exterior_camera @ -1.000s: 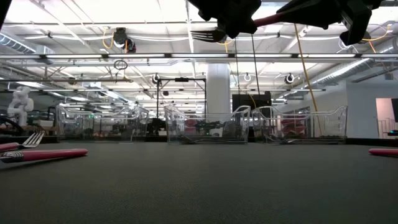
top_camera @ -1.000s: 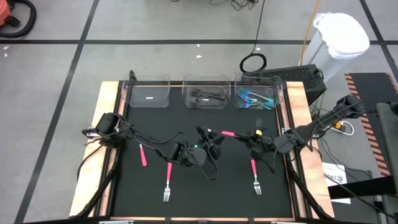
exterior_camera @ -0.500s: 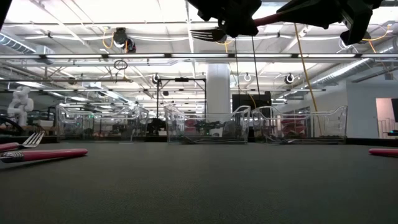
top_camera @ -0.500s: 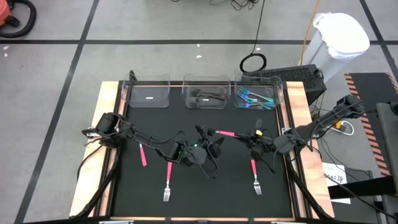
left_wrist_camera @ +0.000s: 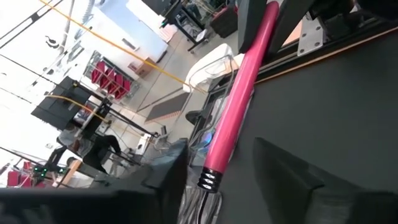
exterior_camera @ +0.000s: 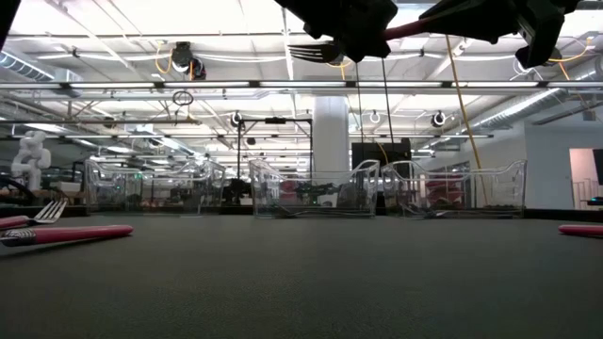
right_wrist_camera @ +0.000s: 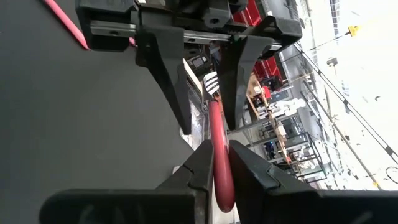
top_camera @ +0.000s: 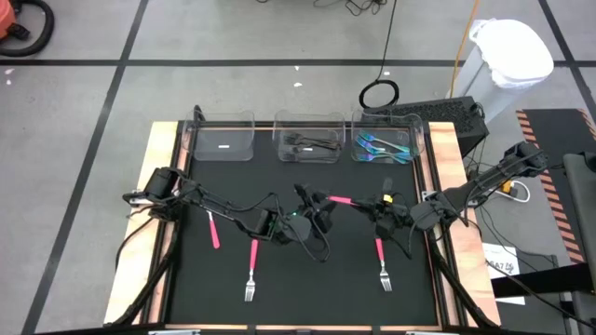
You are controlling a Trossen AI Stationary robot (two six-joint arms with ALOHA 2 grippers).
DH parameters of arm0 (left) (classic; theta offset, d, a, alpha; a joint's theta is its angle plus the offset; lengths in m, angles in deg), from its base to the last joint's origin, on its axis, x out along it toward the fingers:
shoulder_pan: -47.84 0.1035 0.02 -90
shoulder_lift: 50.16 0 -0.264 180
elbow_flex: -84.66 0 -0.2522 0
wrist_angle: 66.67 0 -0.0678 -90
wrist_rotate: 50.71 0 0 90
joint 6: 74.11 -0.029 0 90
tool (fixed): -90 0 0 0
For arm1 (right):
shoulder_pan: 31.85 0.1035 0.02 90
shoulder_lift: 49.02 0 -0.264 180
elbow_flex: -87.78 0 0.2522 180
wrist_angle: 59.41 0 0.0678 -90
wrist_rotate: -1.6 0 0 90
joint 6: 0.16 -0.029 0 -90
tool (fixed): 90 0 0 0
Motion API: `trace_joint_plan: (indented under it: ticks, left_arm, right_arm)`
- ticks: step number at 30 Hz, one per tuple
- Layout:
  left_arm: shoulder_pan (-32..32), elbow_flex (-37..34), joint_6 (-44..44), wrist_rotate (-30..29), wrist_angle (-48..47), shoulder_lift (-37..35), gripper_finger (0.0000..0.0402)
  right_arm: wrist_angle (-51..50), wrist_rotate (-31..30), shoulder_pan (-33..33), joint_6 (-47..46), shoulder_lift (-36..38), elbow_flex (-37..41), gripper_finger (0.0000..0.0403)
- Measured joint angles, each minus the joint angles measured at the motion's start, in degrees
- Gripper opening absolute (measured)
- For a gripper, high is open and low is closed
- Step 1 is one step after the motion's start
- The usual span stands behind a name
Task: Sort silverware by color (type)
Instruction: Put the pink fork into the left transparent bin
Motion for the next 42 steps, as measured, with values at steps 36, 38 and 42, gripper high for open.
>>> trace_joint_plan:
  ticks: [36,38,42]
  left_arm:
    - [-3.2,0.0,-7.8,-2.0,-3.0,-0.1,0.0035]
    - [-3.2,0.0,-7.7,-2.0,-3.1,-0.1,0.0035]
    - [-3.2,0.0,-7.8,-1.9,-3.3,-0.1,0.0035]
  right_arm:
    - [-3.0,7.4,0.2,-1.5,0.3,-0.1,0.0104]
    - [-3.0,7.4,0.2,-1.5,0.3,-0.1,0.0089]
    - [-2.8,7.4,0.2,-1.5,0.3,-0.1,0.0042]
